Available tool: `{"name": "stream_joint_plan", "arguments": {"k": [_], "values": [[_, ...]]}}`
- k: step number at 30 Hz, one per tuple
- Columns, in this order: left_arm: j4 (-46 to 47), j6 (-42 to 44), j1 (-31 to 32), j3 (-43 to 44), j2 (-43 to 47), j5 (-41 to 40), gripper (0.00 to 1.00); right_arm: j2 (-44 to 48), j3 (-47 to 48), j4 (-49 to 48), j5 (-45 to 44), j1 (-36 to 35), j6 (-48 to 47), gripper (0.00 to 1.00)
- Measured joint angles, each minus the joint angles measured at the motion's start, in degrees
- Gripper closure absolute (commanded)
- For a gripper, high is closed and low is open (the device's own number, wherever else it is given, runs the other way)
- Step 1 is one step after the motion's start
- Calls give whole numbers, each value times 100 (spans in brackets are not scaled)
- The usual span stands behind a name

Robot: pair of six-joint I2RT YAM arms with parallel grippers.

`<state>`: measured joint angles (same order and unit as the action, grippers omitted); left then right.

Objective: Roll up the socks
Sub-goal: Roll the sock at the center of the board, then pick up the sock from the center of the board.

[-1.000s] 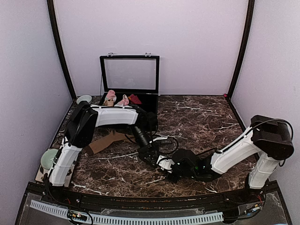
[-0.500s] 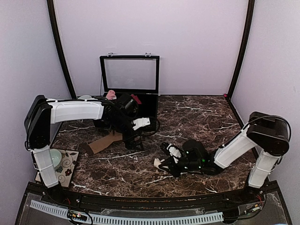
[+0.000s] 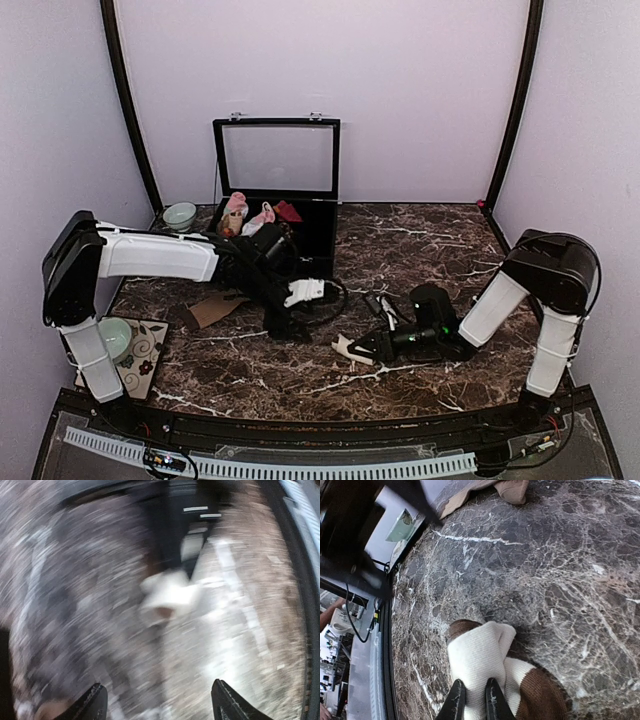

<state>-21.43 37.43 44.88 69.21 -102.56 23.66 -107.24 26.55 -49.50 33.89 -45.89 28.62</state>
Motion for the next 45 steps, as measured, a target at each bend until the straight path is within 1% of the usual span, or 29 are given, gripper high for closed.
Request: {"name": "stream_joint_plan", "arguments": {"k": [3,5,11,17,22,24,26,28,29,30,31,34,37,40,41,42,43,44,45], "values": [[33,304,625,-39,-94,260,25,-140,-68,-254,345,227,330,92],[96,450,811,13,-236,313,24,-190,-68,-341,492,310,474,92],[417,796,1010,455,-1005,225,23,-249,-48,-339,715,446,671,92],[828,914,1099,673,-1432,-42,25,-280,-48,-319,839,531,756,92],[1139,975,1233,695,-1580,-199,33,-297,-48,-334,903,551,765,92],[1215,999,1290,737,-1613,-297,38,-302,-48,-345,931,562,769,92],[1281,1012,1329,793,-1672,-358,48,-304,-46,-350,953,568,772,91],[1325,1025,1355,855,-1731,-428,68,-304,-46,-365,973,573,780,90],[1351,1023,1360,881,-1762,-474,83,-302,-46,-380,981,577,796,88],[1349,1047,1364,914,-1788,-533,97,-299,-48,-404,1003,584,817,86],[1298,994,1364,929,-1792,-577,100,-297,-55,-420,1003,595,841,84],[1119,1010,1344,1040,-1840,-658,100,-223,-149,-479,1003,706,872,78],[911,931,1320,1226,-1910,-695,100,-98,-254,-417,890,730,844,68],[638,721,1222,1427,-1991,-459,100,195,-350,-118,662,732,678,61],[518,634,1158,1495,-2013,-321,100,380,-365,81,588,730,577,54],[398,553,1095,1550,-2024,-203,100,503,-367,256,522,730,505,34],[190,442,984,1631,-2031,-2,100,678,-367,531,442,732,385,5],[52,372,894,1690,-2031,155,100,857,-365,769,361,732,278,1],[-157,267,765,1786,-2033,363,100,1062,-363,955,313,728,146,1]]}}
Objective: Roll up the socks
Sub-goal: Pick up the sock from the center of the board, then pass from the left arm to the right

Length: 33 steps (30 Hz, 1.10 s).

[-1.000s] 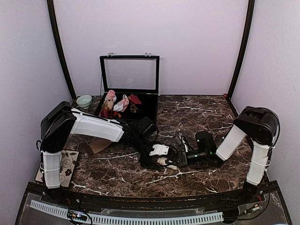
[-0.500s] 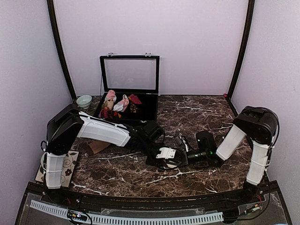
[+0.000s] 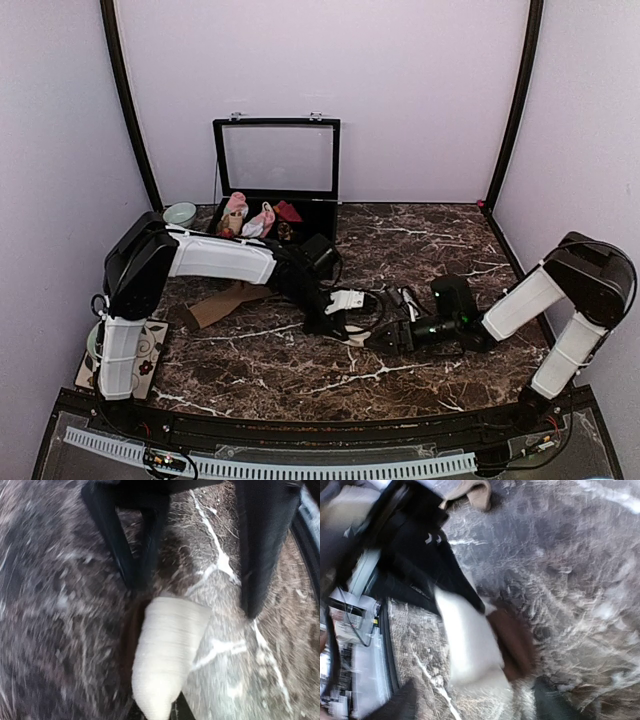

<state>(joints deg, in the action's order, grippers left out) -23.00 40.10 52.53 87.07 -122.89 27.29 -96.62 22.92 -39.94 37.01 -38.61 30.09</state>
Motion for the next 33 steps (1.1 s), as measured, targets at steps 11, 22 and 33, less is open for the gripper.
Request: {"name": "stream_joint_plan", "arguments": {"k": [11,22,33], "values": [[-2052,-710,-990,1158,0,2850,100,2852,162,1987,-1392,-2,-1635,1],[-3034,-949,-984,1851,0,4509,100,4332,-271,1397,-1777,-57,-2199,4],[-3884,-643,-990,2205,0,5064,100,3598,1198,1899,-197,-522,-3495,12]]}}
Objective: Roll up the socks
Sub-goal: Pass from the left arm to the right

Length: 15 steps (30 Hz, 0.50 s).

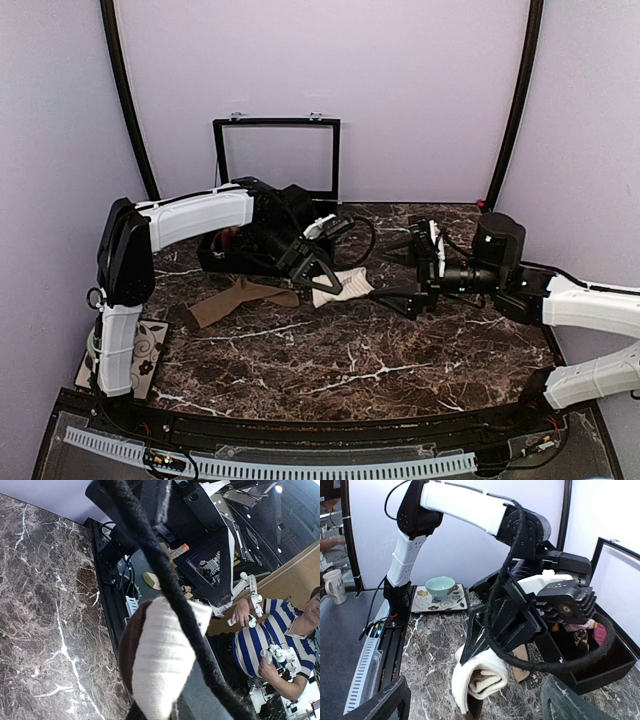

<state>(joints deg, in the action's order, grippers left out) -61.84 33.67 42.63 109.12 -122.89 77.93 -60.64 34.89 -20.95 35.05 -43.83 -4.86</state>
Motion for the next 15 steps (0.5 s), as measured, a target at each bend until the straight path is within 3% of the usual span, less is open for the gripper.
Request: {"name": "stream_joint_plan", "arguments": {"k": [10,15], "values": [[-787,625,-42,39,0,92,100,-929,684,643,389,-151,-675,27],[-920,769,-35,79,0,160,97,-1204,850,688,417,-256,-767,42]]}}
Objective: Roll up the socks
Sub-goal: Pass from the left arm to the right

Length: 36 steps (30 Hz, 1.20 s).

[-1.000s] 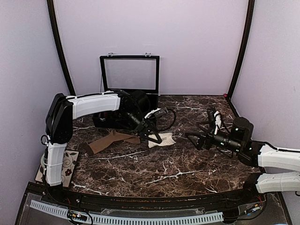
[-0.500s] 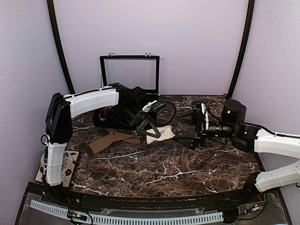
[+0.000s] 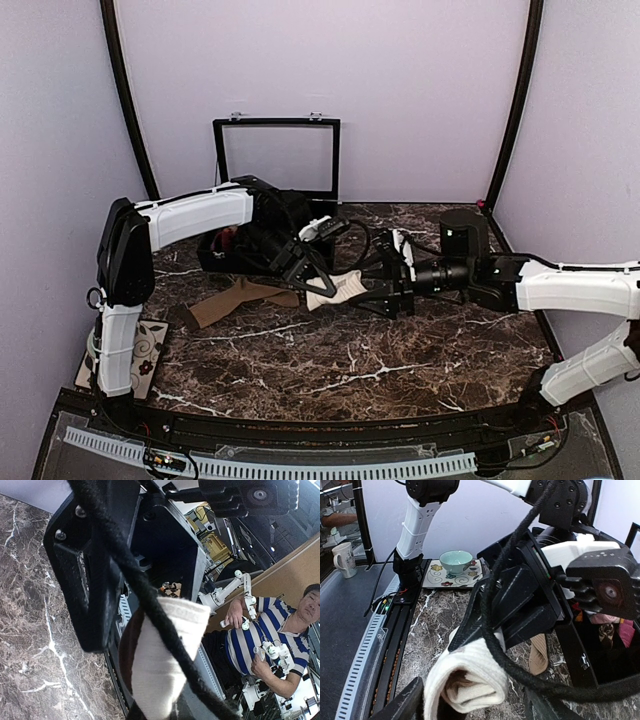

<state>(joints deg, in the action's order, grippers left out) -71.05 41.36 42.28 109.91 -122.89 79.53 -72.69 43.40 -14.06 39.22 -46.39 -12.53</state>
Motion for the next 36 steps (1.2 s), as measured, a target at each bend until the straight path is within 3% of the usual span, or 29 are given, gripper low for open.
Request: {"name": "stream_joint_plan", "arguments": {"k": [5,7,10,12,13,14,15,16,17,21,25,31,36], "values": [[4,-9,0,0,0,15,96,-199,22,-157,-42,-144,42,60],[2,-9,0,0,0,17,95,-256,22,-284,-70,-195,74,75],[-4,-9,0,0,0,35,83,-313,26,-433,-120,-203,98,100],[-61,0,-13,11,0,22,75,-356,33,-457,-125,-205,107,100],[-92,9,-24,17,0,4,65,-372,46,-450,-127,-208,105,100],[-109,20,-33,35,0,-13,47,-413,83,-446,-116,-205,125,100],[-127,31,-48,50,0,-44,35,-444,111,-444,-101,-208,125,100],[-131,22,-85,70,0,-96,15,-487,155,-433,-81,-212,125,100],[-122,-7,-122,81,0,-140,3,-533,205,-424,-70,-219,125,100],[74,-306,-540,81,2,-627,1,-798,595,-166,-326,-225,72,100],[905,-957,-1593,-184,243,-1624,1,-1401,1362,367,-940,-83,-85,100],[2367,-1537,-3117,-1746,1620,-3495,1,-3064,3475,1486,-1792,177,-442,100],[2983,-1567,-3276,-2852,2699,-4234,1,-4378,5121,2256,-2227,280,-588,100]]}}
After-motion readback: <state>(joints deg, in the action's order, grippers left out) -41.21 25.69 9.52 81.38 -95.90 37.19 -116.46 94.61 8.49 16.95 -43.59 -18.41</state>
